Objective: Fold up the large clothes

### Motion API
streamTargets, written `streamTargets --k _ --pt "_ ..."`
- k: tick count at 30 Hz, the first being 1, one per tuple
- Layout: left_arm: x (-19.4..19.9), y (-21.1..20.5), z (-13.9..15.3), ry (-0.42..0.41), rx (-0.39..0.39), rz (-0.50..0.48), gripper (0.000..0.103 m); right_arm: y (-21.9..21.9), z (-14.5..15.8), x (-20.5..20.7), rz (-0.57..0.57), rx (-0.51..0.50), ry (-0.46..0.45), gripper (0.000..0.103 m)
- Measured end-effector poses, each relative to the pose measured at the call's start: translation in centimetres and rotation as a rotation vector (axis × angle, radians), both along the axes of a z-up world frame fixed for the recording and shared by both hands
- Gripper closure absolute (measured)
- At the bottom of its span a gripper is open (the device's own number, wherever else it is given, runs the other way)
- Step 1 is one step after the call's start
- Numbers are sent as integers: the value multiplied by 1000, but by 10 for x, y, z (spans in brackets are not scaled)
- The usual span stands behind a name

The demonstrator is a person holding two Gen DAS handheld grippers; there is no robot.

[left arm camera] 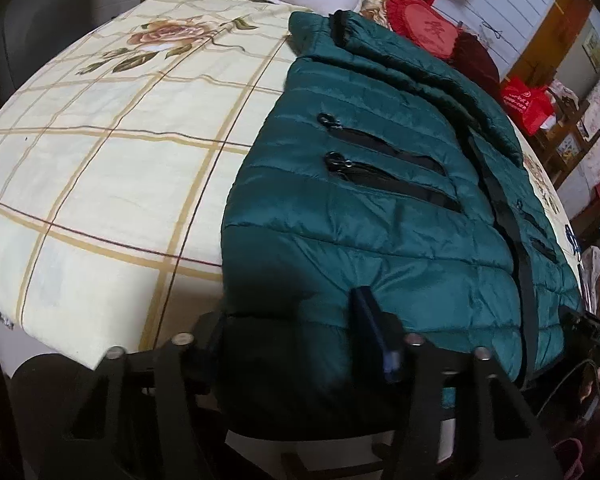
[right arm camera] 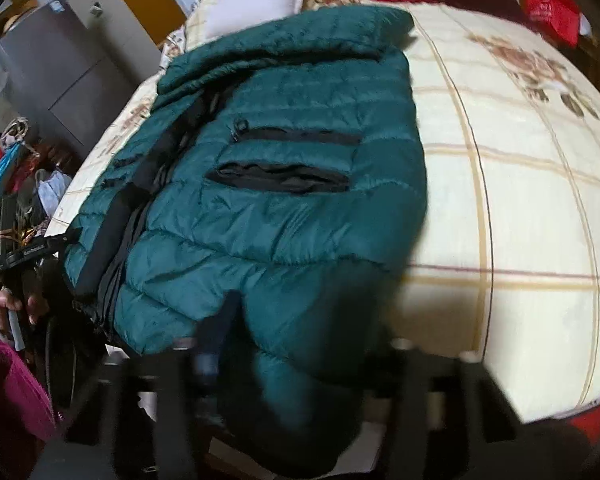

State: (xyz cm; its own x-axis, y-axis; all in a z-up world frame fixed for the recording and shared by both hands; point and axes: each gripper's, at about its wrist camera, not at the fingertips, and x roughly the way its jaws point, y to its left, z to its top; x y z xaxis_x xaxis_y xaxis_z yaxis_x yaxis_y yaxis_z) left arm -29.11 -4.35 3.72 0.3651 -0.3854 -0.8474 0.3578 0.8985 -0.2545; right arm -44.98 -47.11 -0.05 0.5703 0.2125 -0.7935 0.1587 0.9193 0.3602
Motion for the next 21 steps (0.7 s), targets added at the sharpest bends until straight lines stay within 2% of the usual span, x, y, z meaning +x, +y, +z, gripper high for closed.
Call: streamTargets --k 4,10,14,21 --pt "-5 -2 5 -40 23 -4 89 0 10 1 12 -14 -32 72" --pt "-7 -1 17 -86 36 -12 103 1 33 2 31 -23 -93 76" --pt "-7 -1 33 -122 5 -12 103 -4 50 5 28 -4 -139 77" --pt "19 2 93 -197 -148 12 103 -24 102 31 -12 8 -274 78"
